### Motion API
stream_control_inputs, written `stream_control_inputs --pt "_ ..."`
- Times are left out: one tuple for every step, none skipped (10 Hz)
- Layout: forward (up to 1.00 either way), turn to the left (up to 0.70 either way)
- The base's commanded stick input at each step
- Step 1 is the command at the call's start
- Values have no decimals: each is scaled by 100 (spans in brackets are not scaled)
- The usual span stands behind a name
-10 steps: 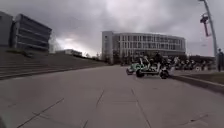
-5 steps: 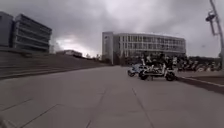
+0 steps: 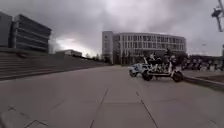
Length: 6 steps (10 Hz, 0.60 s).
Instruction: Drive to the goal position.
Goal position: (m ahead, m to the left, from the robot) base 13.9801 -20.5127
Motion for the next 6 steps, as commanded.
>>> stream_control_inputs --pt "85 0" --pt "85 0" --pt "85 0" --pt "85 0" --pt "85 0" --pt "85 0"
